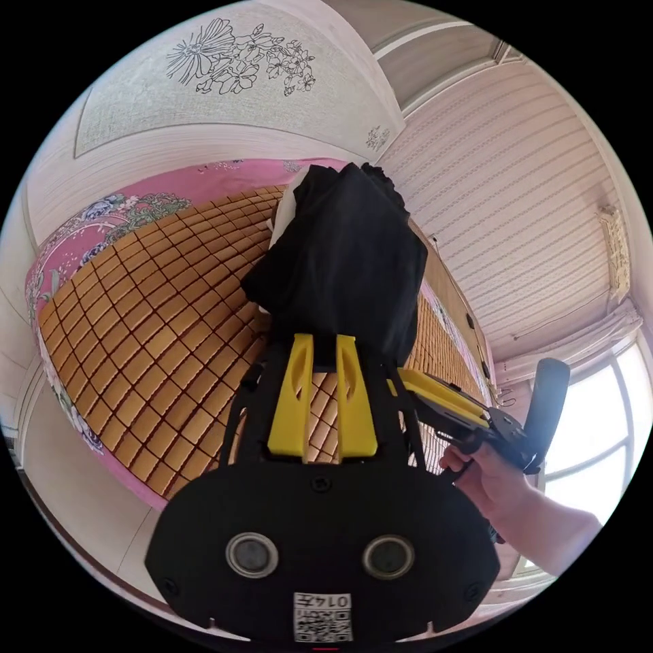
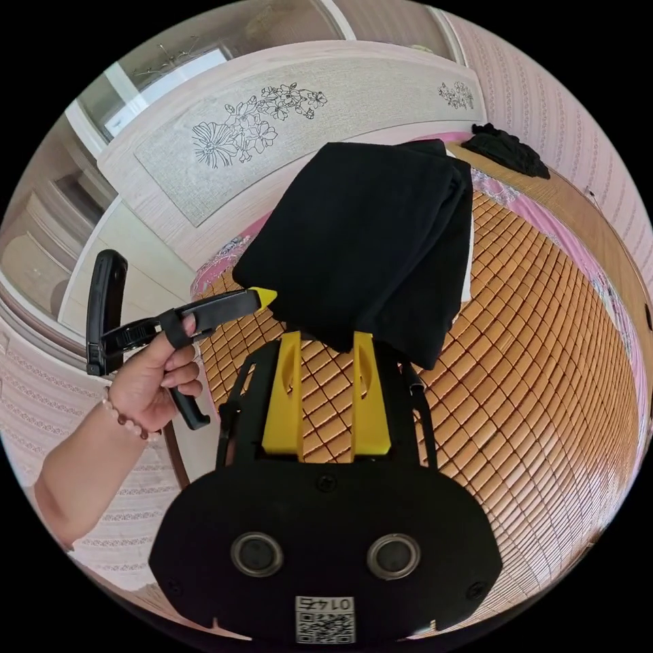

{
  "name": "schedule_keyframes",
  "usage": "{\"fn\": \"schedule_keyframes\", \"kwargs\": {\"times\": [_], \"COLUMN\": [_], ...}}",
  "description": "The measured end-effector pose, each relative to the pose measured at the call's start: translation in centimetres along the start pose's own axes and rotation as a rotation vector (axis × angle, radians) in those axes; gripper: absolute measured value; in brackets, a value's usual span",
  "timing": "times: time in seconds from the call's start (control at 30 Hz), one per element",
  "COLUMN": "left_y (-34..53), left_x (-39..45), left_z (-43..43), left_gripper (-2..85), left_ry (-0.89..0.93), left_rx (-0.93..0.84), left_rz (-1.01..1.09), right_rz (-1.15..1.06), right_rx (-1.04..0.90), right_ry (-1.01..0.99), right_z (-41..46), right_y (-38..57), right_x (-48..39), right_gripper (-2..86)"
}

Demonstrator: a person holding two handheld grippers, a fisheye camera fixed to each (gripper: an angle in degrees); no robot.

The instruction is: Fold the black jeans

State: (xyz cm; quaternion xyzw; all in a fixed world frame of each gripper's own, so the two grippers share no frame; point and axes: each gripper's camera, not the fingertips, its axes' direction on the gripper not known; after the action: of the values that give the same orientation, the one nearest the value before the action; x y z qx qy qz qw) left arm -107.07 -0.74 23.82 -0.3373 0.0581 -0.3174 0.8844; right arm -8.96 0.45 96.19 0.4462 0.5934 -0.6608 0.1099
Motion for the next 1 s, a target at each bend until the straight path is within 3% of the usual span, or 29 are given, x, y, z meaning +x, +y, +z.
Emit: {"fn": "schedule_keyframes", "kwargs": {"times": [0.1, 0.23, 0.33, 0.5, 0.63, 0.73, 0.83, 0.93, 1.0], "left_y": [-0.4, 0.1, 0.6, 0.0, 0.5, 3.5, 8.4, 14.3, 19.8], "left_x": [0.5, 1.8, 2.9, 11.2, 19.1, 25.5, 30.3, 32.0, 31.4], "left_z": [-1.5, -4.5, -8.2, -16.8, -21.2, -20.3, -15.1, -6.9, 0.4], "left_gripper": [0.4, -0.6, -0.8, -0.9, -0.8, -0.4, 0.9, 2.7, 2.1], "left_ry": [-0.029, -0.029, 0.087, 0.182, 0.281, 0.331, 0.407, 0.537, 0.581], "left_rx": [0.004, 0.09, 0.178, 0.368, 0.398, 0.322, 0.125, -0.11, -0.341], "left_rz": [0.042, 0.148, 0.166, 0.41, 0.647, 0.788, 0.866, 0.821, 0.755], "right_rz": [-0.005, -0.076, -0.18, -0.233, -0.33, -0.261, -0.109, 0.086, 0.214], "right_rx": [0.002, 0.091, 0.209, 0.502, 0.734, 0.856, 0.859, 0.67, 0.307], "right_ry": [0.049, -0.089, -0.185, -0.487, -0.518, -0.479, -0.399, -0.151, 0.088], "right_z": [-0.7, -4.3, -9.6, -20.9, -29.1, -32.9, -33.8, -32.8, -29.3], "right_y": [0.1, 1.1, 2.6, 5.3, 9.7, 16.2, 25.0, 34.1, 39.8], "right_x": [0.5, 1.0, 1.4, 1.8, 1.1, 4.0, 8.2, 10.8, 12.0], "right_gripper": [0.9, -0.6, -0.8, -0.9, -0.9, -0.8, -0.7, -0.6, -0.6]}}
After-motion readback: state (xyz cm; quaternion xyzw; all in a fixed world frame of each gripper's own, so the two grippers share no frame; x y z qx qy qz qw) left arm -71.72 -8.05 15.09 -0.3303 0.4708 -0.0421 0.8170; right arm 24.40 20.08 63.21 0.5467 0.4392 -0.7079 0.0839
